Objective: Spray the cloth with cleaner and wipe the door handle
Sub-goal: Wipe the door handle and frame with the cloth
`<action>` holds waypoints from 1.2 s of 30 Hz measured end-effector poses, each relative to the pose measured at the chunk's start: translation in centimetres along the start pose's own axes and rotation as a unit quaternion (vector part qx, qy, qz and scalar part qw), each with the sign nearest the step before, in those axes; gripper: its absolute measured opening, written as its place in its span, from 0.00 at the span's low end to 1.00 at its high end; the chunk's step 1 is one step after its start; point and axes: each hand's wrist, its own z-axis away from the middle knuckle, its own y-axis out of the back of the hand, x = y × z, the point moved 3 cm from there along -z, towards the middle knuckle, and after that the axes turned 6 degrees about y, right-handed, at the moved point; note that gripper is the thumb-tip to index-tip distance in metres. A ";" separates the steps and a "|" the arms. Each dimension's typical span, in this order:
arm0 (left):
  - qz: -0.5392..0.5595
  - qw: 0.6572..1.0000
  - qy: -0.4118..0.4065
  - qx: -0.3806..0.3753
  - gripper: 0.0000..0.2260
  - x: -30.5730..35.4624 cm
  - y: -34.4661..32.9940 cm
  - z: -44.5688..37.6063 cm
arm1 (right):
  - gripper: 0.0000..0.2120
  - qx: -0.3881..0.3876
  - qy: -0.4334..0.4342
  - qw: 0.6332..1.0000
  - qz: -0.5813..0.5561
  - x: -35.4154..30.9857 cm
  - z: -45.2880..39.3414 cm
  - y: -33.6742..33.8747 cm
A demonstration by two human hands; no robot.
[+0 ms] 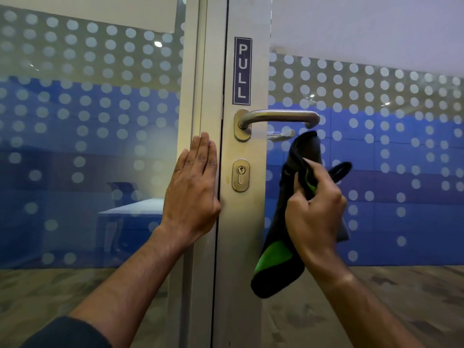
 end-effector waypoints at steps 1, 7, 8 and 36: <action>0.000 1.000 0.000 0.000 0.34 0.0 0.0 0.0 | 0.23 -0.007 0.041 0.999 0.015 -0.7 0.1 -0.4; 0.013 1.000 -0.008 0.006 0.31 -0.2 -0.1 0.1 | 0.19 -0.122 0.250 0.943 0.180 -2.5 1.7 -5.4; 0.018 1.000 -0.008 0.009 0.30 -0.2 -0.1 0.1 | 0.19 -0.146 0.267 0.927 0.220 -2.3 1.8 -6.2; 0.012 1.000 -0.007 0.012 0.31 -0.3 -0.2 0.2 | 0.21 -0.237 0.295 0.894 0.239 -0.2 3.7 -5.5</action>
